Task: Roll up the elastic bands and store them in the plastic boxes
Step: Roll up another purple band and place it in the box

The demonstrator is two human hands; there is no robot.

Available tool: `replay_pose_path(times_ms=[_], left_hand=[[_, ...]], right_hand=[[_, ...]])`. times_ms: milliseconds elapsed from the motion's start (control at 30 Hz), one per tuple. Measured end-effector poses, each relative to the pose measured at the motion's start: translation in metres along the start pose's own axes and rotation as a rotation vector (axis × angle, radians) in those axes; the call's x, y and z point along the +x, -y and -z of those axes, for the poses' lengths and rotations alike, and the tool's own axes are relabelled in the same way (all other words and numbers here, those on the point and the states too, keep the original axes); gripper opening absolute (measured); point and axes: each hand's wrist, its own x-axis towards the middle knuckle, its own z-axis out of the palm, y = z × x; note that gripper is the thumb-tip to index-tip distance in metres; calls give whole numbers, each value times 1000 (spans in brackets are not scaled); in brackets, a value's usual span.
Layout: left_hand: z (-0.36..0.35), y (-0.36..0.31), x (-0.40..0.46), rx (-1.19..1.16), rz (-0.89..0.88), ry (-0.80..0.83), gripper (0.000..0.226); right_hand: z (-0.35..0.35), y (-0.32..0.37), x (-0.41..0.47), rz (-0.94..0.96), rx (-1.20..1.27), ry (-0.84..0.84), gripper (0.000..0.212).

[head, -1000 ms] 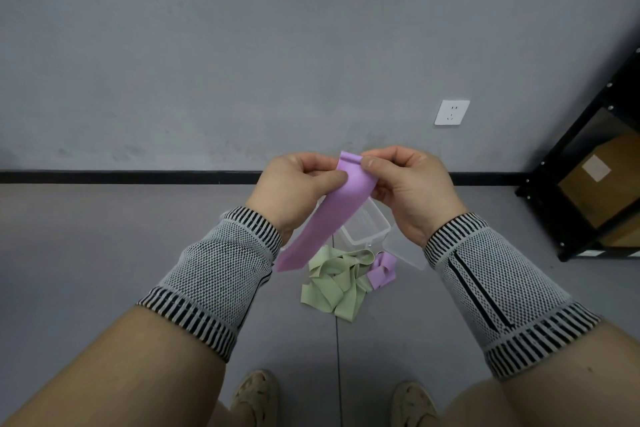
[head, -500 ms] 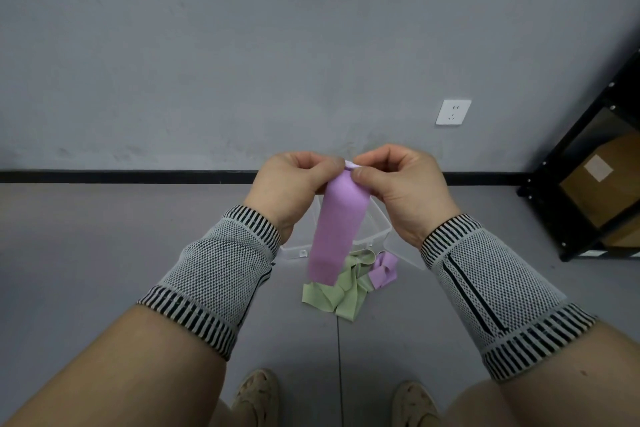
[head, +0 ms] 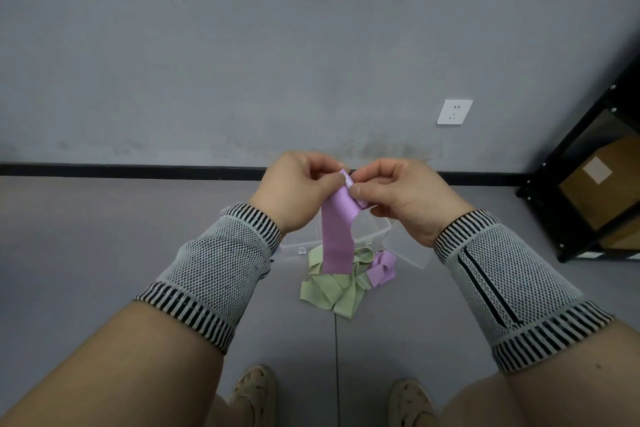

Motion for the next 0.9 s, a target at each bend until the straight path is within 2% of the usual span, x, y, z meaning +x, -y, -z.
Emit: replay_pose_path(times_ms=[100,233,333,600,767,900], left_hand=[[-2,3,0,35,-31,35,13],[-1,10,4,26,11,105,18],[3,13,3,79,35,149,6],[5,6,6,42,-5,33,24],[-2,0,5,-92,-34,-61,20],[-3,-1,5,-217,41,-69,10]], right_hand=[[2,0,-1,-61,-31,56,4],[6,4,-2,-151,226,71,10],[11,6,-3,-193,344,88,11],[9,3,-3,-231,378,84,13],[0,3,-3,-166,360,29,15],[-9,1,-3,-88,306,-8,15]])
